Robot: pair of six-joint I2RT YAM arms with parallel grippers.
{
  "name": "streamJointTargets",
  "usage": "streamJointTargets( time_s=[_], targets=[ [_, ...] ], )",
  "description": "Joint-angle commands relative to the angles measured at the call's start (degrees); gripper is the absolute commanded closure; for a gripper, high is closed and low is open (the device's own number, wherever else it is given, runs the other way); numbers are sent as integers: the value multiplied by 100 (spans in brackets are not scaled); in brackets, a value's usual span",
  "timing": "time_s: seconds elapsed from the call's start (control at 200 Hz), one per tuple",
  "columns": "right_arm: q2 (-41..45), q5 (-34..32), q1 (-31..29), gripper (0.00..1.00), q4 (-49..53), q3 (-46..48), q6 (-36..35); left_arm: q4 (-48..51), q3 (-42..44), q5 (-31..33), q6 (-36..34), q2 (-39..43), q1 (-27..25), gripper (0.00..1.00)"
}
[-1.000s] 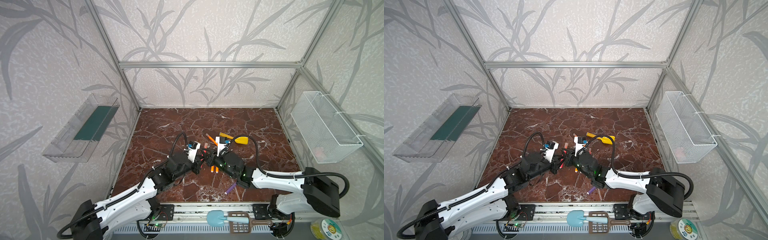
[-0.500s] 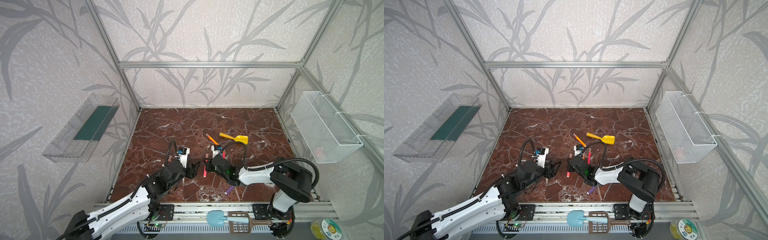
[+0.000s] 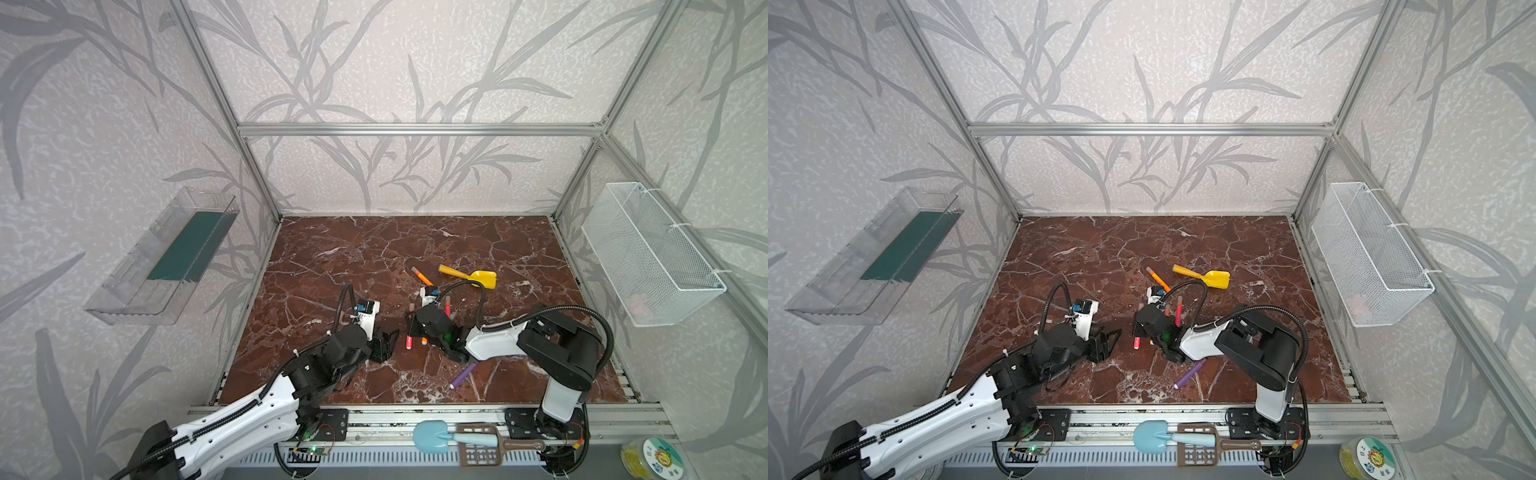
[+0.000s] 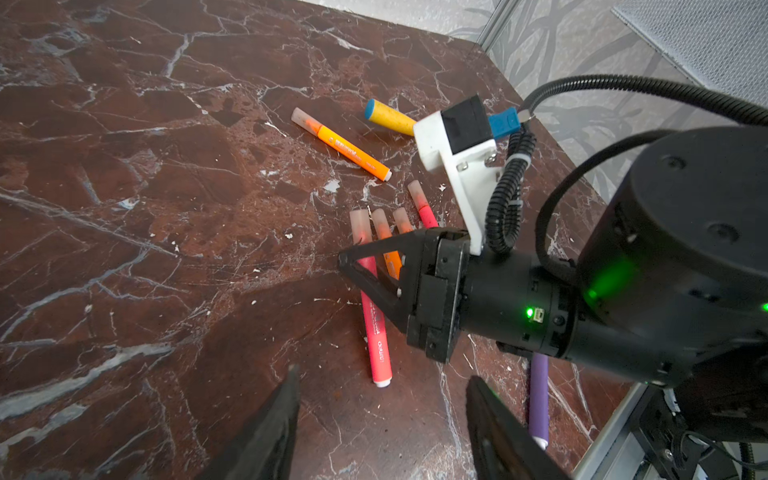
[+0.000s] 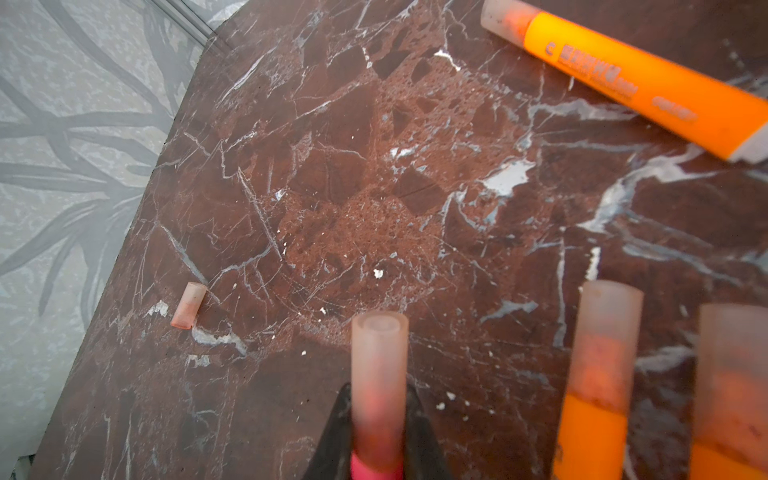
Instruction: Insert the pens into the pen caps
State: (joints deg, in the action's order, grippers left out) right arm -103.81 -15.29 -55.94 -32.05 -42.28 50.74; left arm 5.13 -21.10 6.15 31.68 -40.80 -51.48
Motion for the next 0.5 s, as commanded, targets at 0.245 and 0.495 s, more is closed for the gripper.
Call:
streamJointTargets(
  time_s=[0.245, 0.495],
  targets=[
    [204, -489, 112, 68, 414, 32, -349, 230, -365, 299, 18, -665, -237, 37],
    [1026, -757, 110, 67, 565, 313, -538, 305, -582, 377, -119, -1046, -481, 39]
  ],
)
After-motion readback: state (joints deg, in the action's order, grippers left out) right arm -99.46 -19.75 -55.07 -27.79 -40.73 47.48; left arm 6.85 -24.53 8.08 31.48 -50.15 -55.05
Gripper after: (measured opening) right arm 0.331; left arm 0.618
